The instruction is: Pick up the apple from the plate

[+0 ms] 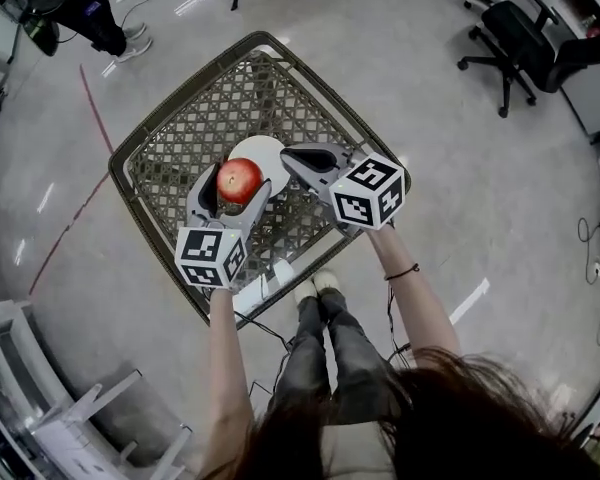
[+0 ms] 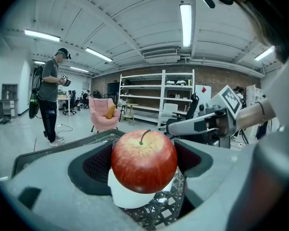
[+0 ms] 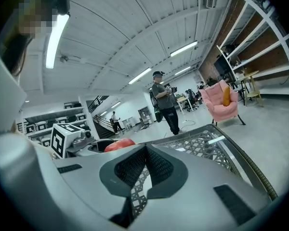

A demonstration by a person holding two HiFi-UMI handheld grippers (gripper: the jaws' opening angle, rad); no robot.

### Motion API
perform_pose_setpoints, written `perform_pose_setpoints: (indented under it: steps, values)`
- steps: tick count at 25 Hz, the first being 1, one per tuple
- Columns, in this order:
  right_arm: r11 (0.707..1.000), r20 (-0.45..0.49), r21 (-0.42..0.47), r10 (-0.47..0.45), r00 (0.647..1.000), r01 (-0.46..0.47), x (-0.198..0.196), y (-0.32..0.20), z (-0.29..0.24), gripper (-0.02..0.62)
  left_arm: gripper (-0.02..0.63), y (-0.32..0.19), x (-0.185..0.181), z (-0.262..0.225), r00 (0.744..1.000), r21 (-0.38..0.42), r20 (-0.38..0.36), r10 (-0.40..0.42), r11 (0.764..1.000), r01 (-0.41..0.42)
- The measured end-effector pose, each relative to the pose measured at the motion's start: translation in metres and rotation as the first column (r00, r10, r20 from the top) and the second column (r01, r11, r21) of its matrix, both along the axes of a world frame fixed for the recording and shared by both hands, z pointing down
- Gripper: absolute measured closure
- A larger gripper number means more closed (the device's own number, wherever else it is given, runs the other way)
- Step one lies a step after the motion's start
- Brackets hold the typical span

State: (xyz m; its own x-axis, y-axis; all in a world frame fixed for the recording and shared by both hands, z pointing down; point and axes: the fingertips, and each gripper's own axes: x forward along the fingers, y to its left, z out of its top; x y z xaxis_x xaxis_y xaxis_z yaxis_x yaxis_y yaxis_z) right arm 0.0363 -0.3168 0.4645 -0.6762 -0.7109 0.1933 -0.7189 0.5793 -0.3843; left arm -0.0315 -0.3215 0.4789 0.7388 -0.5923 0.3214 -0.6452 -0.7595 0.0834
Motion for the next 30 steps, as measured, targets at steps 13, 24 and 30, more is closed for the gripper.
perform_pose_setpoints:
  steps: [13,24,30]
  values:
    - [0.999,0.013,0.038,-0.023,1.000,0.023,-0.013,0.025,-0.040,0.586,0.204,0.037,-0.018,-0.032,0.997,-0.019,-0.021,-0.068,0.998,0.068]
    - [0.995,-0.001,0.074,-0.064,0.998,0.064,-0.026,0.041,-0.074,0.586,0.204,0.058,-0.026,-0.063,0.995,-0.015,-0.046,-0.088,0.996,0.088]
    - [0.993,0.001,0.078,-0.091,0.996,0.091,-0.037,0.050,-0.079,0.586,0.204,0.071,-0.031,-0.077,0.992,-0.022,-0.083,-0.095,0.995,0.093]
